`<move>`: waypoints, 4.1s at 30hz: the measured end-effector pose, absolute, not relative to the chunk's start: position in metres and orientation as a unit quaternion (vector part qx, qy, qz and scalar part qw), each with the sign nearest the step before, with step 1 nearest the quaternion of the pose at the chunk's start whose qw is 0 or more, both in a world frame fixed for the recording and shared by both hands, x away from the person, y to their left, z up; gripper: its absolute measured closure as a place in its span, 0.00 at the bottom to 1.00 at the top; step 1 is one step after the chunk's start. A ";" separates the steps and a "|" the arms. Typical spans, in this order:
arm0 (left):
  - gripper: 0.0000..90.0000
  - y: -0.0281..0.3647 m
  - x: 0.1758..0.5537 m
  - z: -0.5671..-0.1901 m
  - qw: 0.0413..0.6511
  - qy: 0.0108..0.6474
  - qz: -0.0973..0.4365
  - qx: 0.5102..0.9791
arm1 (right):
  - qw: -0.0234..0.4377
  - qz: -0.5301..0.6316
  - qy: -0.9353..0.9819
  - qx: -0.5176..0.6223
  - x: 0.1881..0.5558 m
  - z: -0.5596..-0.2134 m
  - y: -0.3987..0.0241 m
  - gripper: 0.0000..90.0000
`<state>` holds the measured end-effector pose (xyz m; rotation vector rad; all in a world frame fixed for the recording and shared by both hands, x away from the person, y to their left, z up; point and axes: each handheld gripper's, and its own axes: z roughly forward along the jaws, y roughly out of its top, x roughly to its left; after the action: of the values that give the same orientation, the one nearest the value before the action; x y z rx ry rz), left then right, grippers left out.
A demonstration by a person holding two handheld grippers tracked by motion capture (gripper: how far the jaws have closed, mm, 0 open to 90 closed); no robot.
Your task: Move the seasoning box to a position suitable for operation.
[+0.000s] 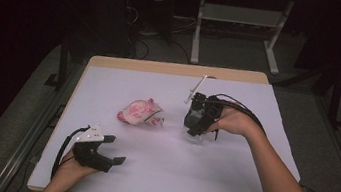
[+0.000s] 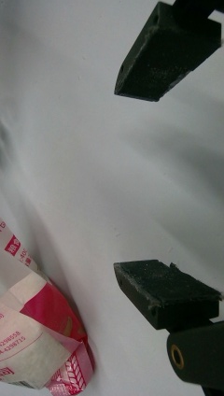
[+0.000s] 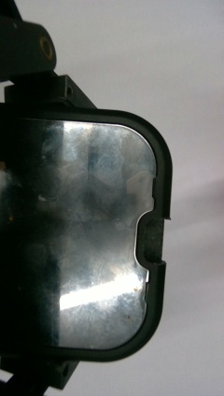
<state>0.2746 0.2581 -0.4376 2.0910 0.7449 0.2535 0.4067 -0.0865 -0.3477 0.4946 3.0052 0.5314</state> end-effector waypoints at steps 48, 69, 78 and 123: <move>0.14 0.249 0.272 -0.442 0.435 0.294 0.090 0.846 | -0.003 0.156 0.987 0.030 0.319 -0.385 -0.061 0.17; 0.14 0.248 0.272 -0.443 0.434 0.293 0.088 0.847 | -0.004 0.217 0.973 0.074 0.315 -0.369 -0.095 0.03; 0.14 0.248 0.273 -0.444 0.433 0.296 0.087 0.847 | 0.015 0.255 0.960 0.119 0.306 -0.365 -0.143 0.03; 0.14 0.246 0.272 -0.444 0.442 0.290 0.080 0.845 | 0.019 0.506 0.824 0.252 0.248 -0.436 -0.203 1.00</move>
<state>0.2723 0.2463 -0.4440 2.0962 0.7197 0.1989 0.2479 -0.2030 -0.4364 0.7818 2.5600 1.5727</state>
